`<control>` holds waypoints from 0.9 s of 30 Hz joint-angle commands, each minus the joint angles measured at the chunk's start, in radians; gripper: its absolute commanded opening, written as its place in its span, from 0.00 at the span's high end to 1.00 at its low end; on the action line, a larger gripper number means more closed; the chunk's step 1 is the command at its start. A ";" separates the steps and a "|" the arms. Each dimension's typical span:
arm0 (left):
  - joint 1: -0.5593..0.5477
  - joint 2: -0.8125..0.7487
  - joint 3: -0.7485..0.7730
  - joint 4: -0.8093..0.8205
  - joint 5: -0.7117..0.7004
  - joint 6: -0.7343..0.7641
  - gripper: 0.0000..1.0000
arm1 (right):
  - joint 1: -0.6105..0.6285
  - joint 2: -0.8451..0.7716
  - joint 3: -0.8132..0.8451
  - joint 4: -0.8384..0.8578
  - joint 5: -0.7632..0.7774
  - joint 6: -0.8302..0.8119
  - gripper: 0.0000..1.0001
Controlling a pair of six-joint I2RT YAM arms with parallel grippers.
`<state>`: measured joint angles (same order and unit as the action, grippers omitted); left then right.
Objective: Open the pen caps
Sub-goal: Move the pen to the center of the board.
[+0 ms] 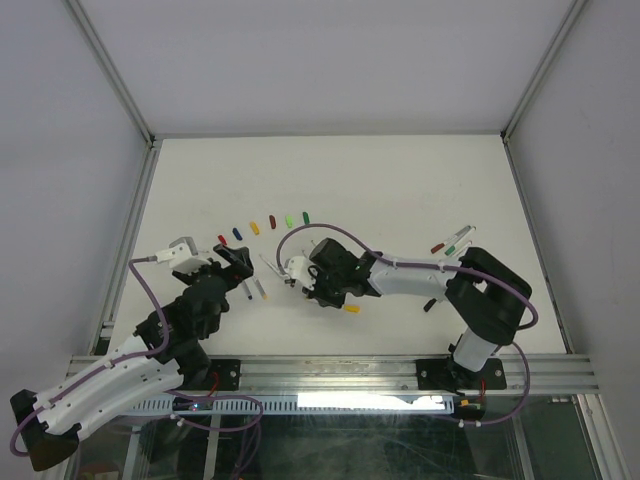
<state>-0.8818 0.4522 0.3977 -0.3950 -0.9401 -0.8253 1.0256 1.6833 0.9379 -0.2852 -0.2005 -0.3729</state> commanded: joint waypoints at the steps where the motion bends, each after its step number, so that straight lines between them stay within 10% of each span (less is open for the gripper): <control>1: 0.006 -0.017 0.032 0.060 0.015 0.036 0.14 | 0.007 0.005 -0.028 -0.187 0.052 -0.050 1.00; 14: 0.006 -0.010 -0.008 0.193 0.090 0.097 0.14 | -0.231 -0.141 -0.144 -0.443 0.007 -0.714 1.00; 27: 0.006 0.042 -0.136 0.571 0.542 0.323 0.14 | -0.449 -0.177 0.011 -0.529 -0.169 -0.839 0.57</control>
<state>-0.8818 0.4690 0.3019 -0.0463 -0.6071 -0.6231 0.6136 1.5703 0.9081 -0.7410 -0.2733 -1.1805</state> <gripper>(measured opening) 0.860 0.393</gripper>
